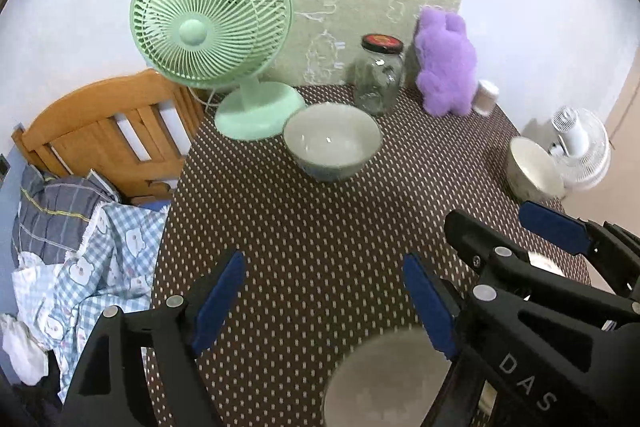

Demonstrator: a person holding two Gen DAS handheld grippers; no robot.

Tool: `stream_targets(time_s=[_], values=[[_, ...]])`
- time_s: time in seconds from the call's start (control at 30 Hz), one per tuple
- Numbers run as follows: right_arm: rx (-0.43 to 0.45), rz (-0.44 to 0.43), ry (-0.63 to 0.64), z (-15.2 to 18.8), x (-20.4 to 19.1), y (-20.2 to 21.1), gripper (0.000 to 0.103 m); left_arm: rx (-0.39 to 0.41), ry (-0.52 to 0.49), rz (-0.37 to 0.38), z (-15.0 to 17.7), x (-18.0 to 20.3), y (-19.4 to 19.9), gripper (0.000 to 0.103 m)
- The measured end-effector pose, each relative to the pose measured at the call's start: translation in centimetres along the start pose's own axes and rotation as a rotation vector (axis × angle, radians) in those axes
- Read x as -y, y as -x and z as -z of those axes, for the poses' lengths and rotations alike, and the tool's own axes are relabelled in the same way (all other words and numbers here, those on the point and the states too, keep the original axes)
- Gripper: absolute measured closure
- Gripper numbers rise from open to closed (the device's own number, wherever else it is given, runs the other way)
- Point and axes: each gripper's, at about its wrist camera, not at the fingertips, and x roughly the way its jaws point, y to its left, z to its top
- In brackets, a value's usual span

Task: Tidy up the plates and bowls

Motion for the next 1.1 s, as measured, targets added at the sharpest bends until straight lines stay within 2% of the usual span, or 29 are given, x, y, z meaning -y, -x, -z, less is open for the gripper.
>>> stream_targets(time_s=[0.2,0.27,0.53,0.6,0.83,0.93,1.1], values=[[0.015,-0.026,0.006,-3.7,0.3,-3.0,0.039,0.017,0.057,-0.081,-3.3,-0.2,-2.5,0.022],[0.017,-0.027,0.021,-4.9,0.1,-4.2,0.039,0.019,0.083,-0.106,-4.2,-0.3,-3.3,0.025],[0.004,-0.044,0.033,-9.0,-0.7,-9.4,0.039,0.008,0.118,-0.155,-7.8,-1.3,-8.0,0.026],[-0.004,-0.049,0.031,-9.6,-0.8,-10.6,0.039,0.009,0.112,-0.150,-8.3,-1.4,-9.2,0.029],[-0.032,-0.042,0.028,-11.3,-0.8,-15.1,0.039,-0.016,0.114,-0.155,-9.6,-2.0,-13.3,0.031],[-0.038,-0.031,0.030,-11.7,-0.9,-16.7,0.039,-0.024,0.145,-0.168,-9.8,-2.6,-14.8,0.038],[-0.047,-0.018,0.042,-12.0,-1.0,-18.8,0.041,-0.052,0.181,-0.141,-9.8,-3.4,-17.1,0.044]])
